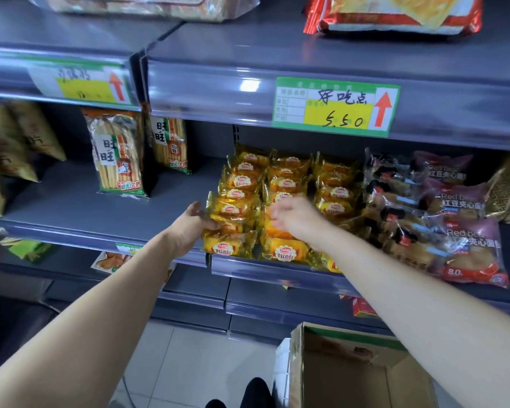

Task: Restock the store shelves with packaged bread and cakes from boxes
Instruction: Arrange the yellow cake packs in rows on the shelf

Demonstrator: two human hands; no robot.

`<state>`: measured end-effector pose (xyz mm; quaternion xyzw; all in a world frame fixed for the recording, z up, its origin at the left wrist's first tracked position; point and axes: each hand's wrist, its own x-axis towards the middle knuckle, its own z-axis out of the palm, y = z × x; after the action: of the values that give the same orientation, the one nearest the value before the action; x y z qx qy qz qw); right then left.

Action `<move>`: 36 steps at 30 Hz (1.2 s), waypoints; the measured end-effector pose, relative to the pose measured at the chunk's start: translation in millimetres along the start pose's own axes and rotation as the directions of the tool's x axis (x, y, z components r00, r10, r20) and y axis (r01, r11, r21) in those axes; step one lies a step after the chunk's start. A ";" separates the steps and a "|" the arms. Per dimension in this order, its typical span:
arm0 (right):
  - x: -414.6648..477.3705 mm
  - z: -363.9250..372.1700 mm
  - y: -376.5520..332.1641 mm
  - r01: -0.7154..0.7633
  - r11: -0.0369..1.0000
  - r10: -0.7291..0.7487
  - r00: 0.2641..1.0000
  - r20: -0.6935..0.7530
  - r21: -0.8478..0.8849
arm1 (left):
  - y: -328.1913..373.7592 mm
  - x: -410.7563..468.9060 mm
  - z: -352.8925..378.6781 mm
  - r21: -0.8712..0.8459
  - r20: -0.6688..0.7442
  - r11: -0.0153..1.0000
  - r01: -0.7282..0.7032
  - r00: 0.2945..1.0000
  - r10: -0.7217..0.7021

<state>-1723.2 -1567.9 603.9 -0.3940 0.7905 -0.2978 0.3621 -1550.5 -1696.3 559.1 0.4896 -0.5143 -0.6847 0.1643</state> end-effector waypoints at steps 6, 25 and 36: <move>9.3 34.2 -14.2 -0.213 0.969 0.170 0.941 0.291 0.123 | -8.1 11.3 -4.9 0.093 0.093 0.996 -0.009 0.996 0.000; 84.6 31.0 -37.2 -0.297 0.917 0.297 0.954 0.042 0.268 | 21.1 81.4 7.2 -0.109 -0.025 0.993 0.036 0.999 -0.039; 92.1 33.4 -34.2 -0.300 0.908 0.313 0.950 0.005 0.291 | 15.1 89.8 12.1 -0.206 -0.060 0.978 -0.044 0.998 0.033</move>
<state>-1721.6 -1668.9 579.8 -0.2018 0.7981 -0.3573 0.4412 -1606.8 -1761.4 527.1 0.4788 -0.4447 -0.7173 0.2421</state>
